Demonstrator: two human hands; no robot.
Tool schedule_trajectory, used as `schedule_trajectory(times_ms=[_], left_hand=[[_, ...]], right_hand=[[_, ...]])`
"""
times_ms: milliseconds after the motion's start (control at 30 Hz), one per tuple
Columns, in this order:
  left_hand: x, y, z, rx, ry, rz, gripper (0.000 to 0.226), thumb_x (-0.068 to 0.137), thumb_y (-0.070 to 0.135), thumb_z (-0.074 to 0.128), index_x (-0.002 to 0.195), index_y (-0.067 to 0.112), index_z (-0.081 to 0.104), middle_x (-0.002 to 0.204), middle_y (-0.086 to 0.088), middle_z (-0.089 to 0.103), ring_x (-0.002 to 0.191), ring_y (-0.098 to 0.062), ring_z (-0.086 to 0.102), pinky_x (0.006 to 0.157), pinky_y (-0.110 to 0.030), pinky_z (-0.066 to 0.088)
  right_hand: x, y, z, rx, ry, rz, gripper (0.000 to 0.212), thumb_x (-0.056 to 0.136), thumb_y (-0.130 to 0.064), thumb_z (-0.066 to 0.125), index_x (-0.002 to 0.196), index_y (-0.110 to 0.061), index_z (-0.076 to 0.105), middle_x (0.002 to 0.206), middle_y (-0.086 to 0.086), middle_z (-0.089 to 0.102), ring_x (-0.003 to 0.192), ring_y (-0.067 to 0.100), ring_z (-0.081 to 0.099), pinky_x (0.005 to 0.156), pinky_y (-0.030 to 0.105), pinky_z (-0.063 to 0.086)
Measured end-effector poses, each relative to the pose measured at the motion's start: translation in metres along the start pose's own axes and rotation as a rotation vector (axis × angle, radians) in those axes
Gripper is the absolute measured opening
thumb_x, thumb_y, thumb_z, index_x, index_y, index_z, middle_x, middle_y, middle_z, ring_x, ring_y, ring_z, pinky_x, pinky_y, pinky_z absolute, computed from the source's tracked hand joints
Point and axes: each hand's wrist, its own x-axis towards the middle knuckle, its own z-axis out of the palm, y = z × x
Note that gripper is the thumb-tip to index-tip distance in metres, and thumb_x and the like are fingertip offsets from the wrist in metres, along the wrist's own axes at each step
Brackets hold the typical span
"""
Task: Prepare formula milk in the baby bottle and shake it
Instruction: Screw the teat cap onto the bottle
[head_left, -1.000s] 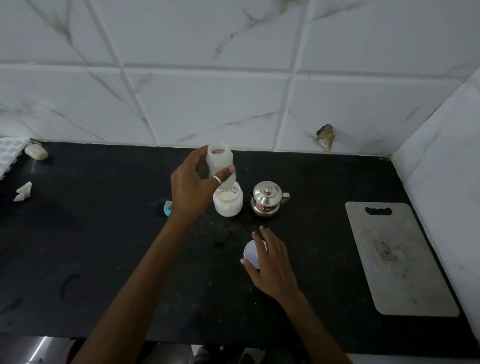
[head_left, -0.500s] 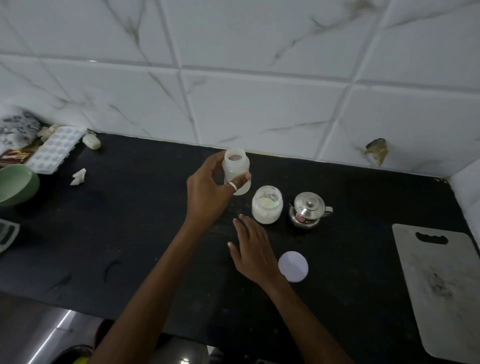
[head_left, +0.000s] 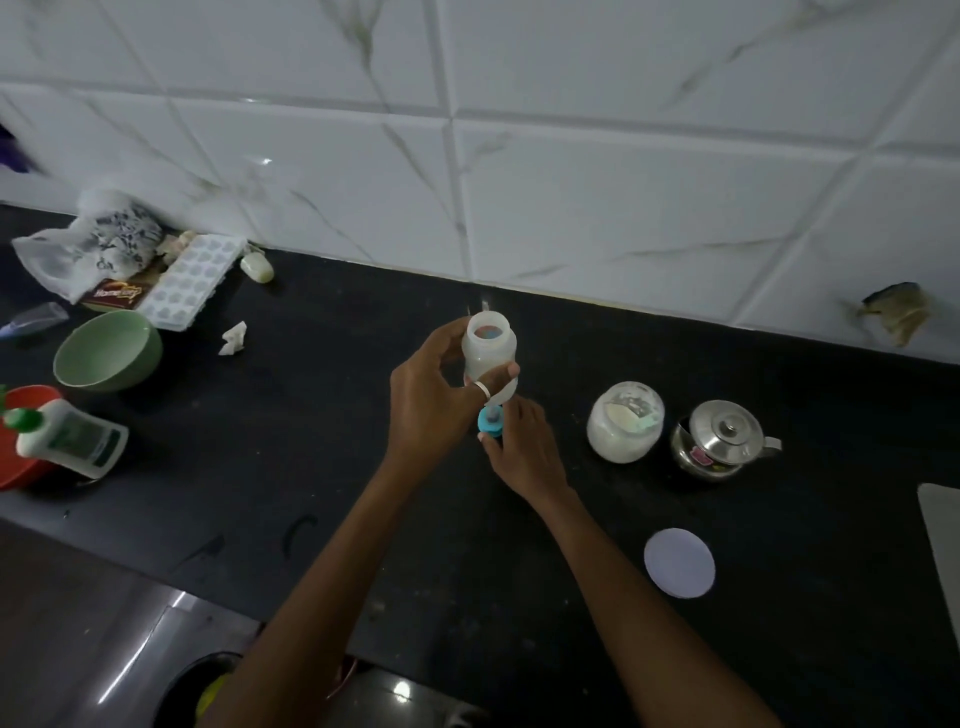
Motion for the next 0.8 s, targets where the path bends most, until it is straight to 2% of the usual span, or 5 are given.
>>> schedule_trajectory(times_ms=[233,400,533,667,800], left_hand=[[0.005,-0.013,-0.005,-0.011,-0.016,0.004,0.063,0.077,0.035,0.086,0.132,0.017,0.062,0.121,0.011,0.069,0.109,0.002,0.065,0.086,-0.012,0.052],[0.006,-0.018,-0.005,-0.01,-0.021,0.002,0.063,0.076,0.037,0.086,0.132,0.018,0.062,0.121,0.013,0.068,0.11,0.003,0.064,0.087,-0.013,0.052],[0.007,-0.015,-0.004,-0.03,-0.013,-0.009,0.062,0.075,0.038,0.086,0.131,0.023,0.063,0.116,0.018,0.068,0.108,0.005,0.064,0.086,-0.012,0.051],[0.008,-0.004,-0.003,-0.027,-0.013,-0.009,0.061,0.074,0.043,0.086,0.129,0.029,0.062,0.112,0.023,0.068,0.107,0.009,0.062,0.083,-0.007,0.05],[0.009,0.009,-0.002,-0.038,0.002,-0.028,0.06,0.071,0.047,0.087,0.125,0.036,0.064,0.108,0.026,0.069,0.103,0.012,0.062,0.081,-0.005,0.049]], right_hand=[[0.011,0.0,0.006,-0.022,-0.045,0.002,0.039,0.093,-0.02,0.072,0.128,-0.014,0.056,0.136,0.008,0.059,0.136,0.023,0.048,0.107,0.036,0.045],[0.008,0.0,-0.003,0.036,-0.005,0.026,0.04,0.094,-0.022,0.072,0.129,-0.017,0.055,0.136,0.004,0.059,0.137,0.019,0.046,0.107,0.035,0.047],[0.002,-0.002,-0.025,0.082,0.06,0.016,0.044,0.095,-0.025,0.07,0.135,-0.018,0.054,0.136,0.0,0.059,0.135,0.017,0.045,0.101,0.024,0.038],[-0.006,-0.009,-0.067,0.129,0.138,-0.008,0.051,0.097,-0.029,0.067,0.143,-0.015,0.05,0.141,0.004,0.056,0.133,0.02,0.045,0.101,0.023,0.034],[-0.014,-0.017,-0.127,0.137,0.205,-0.047,0.053,0.093,-0.032,0.071,0.14,-0.018,0.052,0.135,0.005,0.059,0.125,0.018,0.053,0.096,0.022,0.038]])
